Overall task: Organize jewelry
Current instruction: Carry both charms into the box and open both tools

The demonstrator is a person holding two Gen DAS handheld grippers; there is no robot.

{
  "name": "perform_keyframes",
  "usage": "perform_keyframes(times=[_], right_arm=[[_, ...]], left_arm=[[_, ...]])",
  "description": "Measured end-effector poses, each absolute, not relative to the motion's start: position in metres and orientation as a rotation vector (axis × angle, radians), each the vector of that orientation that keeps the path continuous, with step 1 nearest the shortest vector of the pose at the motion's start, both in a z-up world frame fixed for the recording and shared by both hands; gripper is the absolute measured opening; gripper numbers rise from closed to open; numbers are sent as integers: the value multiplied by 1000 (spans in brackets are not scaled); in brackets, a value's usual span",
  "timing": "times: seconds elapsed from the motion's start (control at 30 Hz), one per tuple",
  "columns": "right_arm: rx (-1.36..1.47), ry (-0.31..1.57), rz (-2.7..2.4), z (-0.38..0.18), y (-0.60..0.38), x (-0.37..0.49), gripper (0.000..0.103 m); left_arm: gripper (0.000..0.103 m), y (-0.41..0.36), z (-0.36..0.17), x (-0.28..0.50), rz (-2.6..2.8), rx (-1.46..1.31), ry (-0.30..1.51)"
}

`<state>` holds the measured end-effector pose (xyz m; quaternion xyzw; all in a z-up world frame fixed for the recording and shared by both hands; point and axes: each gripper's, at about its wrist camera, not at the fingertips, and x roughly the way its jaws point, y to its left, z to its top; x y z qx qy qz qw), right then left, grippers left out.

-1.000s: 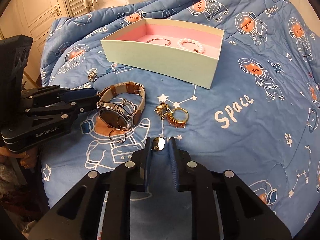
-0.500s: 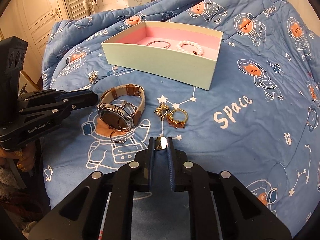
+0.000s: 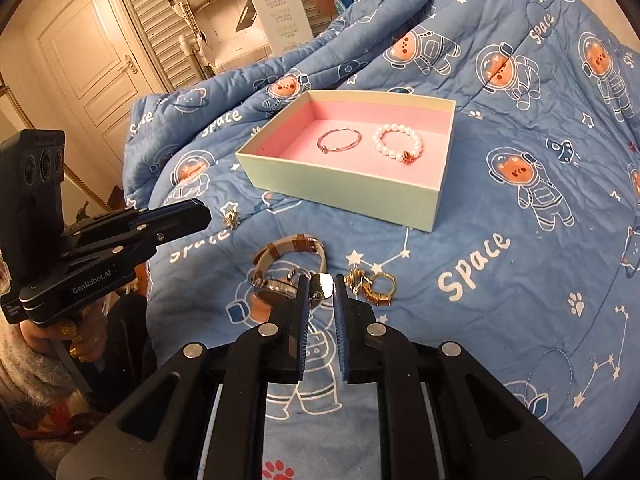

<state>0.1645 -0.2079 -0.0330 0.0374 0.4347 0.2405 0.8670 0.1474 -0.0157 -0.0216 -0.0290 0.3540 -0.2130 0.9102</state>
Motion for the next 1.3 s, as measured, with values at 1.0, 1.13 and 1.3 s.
perform_keyframes(times=[1.0,1.13,1.3], right_arm=[[-76,1041,465,-37,-186,314,13],[-114,1101,477,-47,-183,324,13],[-182,1178,515,-53,-177,334,13]], left_arm=[[14,-50,-33,292,-459,95,1013],[14,-53,-41,299,-453,135,1049],[14,-59,-47,302,-455,178,1067]])
